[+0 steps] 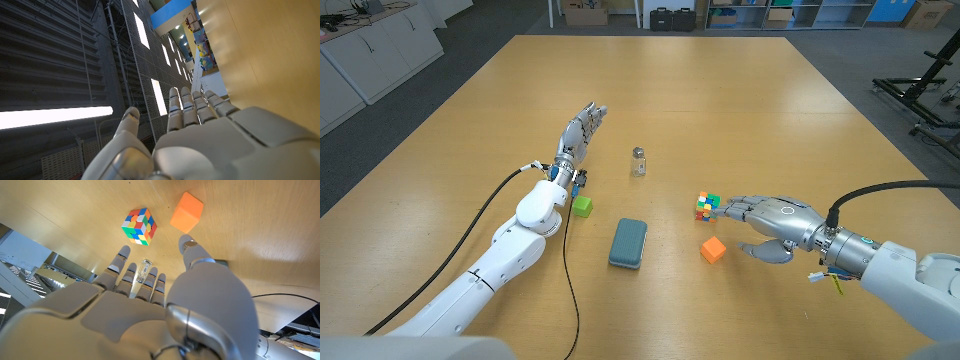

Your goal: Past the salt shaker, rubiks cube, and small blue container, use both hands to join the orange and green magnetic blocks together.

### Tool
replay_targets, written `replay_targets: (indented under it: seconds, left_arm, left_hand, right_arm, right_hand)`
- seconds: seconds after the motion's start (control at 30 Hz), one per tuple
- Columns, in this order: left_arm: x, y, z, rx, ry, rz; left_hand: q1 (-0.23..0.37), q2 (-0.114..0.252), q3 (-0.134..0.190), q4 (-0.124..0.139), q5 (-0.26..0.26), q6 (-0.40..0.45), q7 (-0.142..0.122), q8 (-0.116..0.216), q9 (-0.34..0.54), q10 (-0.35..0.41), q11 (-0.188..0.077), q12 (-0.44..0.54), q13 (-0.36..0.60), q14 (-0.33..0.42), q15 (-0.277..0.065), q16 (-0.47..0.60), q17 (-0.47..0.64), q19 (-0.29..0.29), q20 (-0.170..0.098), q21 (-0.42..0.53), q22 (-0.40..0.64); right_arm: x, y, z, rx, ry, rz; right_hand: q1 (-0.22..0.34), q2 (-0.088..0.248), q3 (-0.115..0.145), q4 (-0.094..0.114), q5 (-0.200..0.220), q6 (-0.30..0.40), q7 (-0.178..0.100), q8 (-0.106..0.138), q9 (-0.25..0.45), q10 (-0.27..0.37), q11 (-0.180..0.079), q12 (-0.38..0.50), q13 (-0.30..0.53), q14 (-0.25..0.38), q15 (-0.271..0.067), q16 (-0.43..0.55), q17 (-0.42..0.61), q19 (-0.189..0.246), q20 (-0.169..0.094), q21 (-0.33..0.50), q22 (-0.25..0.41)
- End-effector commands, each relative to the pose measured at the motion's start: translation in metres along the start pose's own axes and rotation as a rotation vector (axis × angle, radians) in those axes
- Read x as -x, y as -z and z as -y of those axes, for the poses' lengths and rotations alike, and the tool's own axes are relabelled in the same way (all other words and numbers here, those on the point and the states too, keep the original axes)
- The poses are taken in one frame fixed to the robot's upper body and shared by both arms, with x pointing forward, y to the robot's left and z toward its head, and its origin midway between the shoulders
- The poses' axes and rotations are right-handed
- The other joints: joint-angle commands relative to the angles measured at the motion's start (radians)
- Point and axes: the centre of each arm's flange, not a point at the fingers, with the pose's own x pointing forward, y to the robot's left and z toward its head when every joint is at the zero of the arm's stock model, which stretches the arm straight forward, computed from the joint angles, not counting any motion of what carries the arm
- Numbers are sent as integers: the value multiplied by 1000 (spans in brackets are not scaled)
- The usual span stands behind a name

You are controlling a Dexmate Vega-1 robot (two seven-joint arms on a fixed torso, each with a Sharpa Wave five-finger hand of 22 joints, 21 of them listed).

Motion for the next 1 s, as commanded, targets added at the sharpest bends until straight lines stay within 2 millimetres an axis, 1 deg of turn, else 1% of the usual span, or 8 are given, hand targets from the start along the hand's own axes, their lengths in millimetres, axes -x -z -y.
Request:
replay_targets:
  seconds: [0.03, 0.1, 0.27, 0.3, 0.33, 0.53, 0.83, 1.0]
  left_arm:
    - [4, -3, -2, -6, -7, 5]
    - [3, -5, -2, -12, -1, 6]
    - [-2, -9, -1, -20, 9, 8]
    - [-3, -10, -1, -22, 11, 8]
    - [-3, -11, -2, -24, 13, 8]
    - [-7, -17, -4, -33, 11, 14]
    - [-7, -22, -2, -43, 12, 21]
    - [-4, -22, -3, -43, 8, 22]
  left_hand:
    - [0, 5, 1, -4, -2, 4, -6, 0, 6, 1, -3, -1, 1, -1, -2, 0, 2, 3, -56, -4, 3]
    - [0, 5, 1, -4, -2, 4, -6, 0, 6, 1, -3, -1, 1, 0, -2, 0, 2, 2, -55, -4, 3]
    - [-1, 4, 1, -4, -2, 2, -7, -2, 6, -1, -2, -2, 1, -2, -1, -1, 2, 0, -54, -5, 3]
    - [-1, 4, 1, -4, -2, 3, -7, -2, 6, -2, -1, -2, 1, -2, -2, -1, 2, -1, -54, -5, 3]
    - [-1, 4, 1, -4, -2, 2, -6, -2, 6, -1, -1, -2, 1, -2, -2, -2, 2, -1, -54, -5, 3]
    - [-1, 5, 0, -4, -2, 2, -7, -3, 6, 0, -3, -2, 1, -2, -2, -2, 2, -2, -55, -6, 3]
    - [-1, 4, 0, -4, -2, 3, -7, -4, 6, 2, -3, -2, 1, -3, -1, -3, 2, -4, -54, -6, 3]
    - [-1, 5, 0, -4, -2, 3, -7, -5, 6, 1, -4, -3, 1, -3, -1, -3, 2, -5, -54, -7, 3]
  right_arm:
    - [-12, 3, 2, 66, -49, 7]
    - [-13, 2, 1, 72, -56, 8]
    - [-15, 1, -4, 78, -76, 4]
    - [-15, 2, -5, 70, -82, 2]
    - [-15, 2, -6, 64, -88, 1]
    - [-18, 2, -12, 53, -97, 6]
    - [-26, 0, -26, 52, -83, 19]
    - [-31, 0, -33, 42, -77, 27]
  right_hand:
    - [-1, -7, 4, 8, 8, -1, 1, -2, 5, -7, 0, 1, 5, 1, 10, -2, 3, 0, 19, -3, 4]
    - [-3, -8, 3, 9, 8, 0, 1, -1, 5, -7, 0, 1, 5, 0, 9, -2, 4, 6, 21, -1, 5]
    - [-11, -8, 0, 14, 9, 13, -1, 5, 7, -9, 2, 1, 6, 3, 7, 0, 5, 20, 6, 2, 5]
    - [-12, -8, -1, 15, 9, 8, 0, 4, 7, -11, 2, 0, 6, 3, 7, 0, 5, 21, 7, 2, 5]
    - [-15, -8, -2, 16, 10, -19, 5, -6, 8, -15, 2, -1, 6, 4, 6, 0, 7, 23, 9, 2, 6]
    - [-19, -9, -4, 17, 11, -46, 10, -16, 8, -25, 4, -4, 7, 8, -2, 1, 8, 35, 25, 5, 6]
    - [-21, -10, -6, 17, 13, -41, 2, -12, 8, -33, 4, -7, 5, 10, -9, 1, 10, 33, 38, 2, 6]
    - [-23, -11, -7, 17, 15, -25, -7, -4, 8, -20, -16, -2, 4, 23, -16, 6, 11, 33, 39, -1, 6]
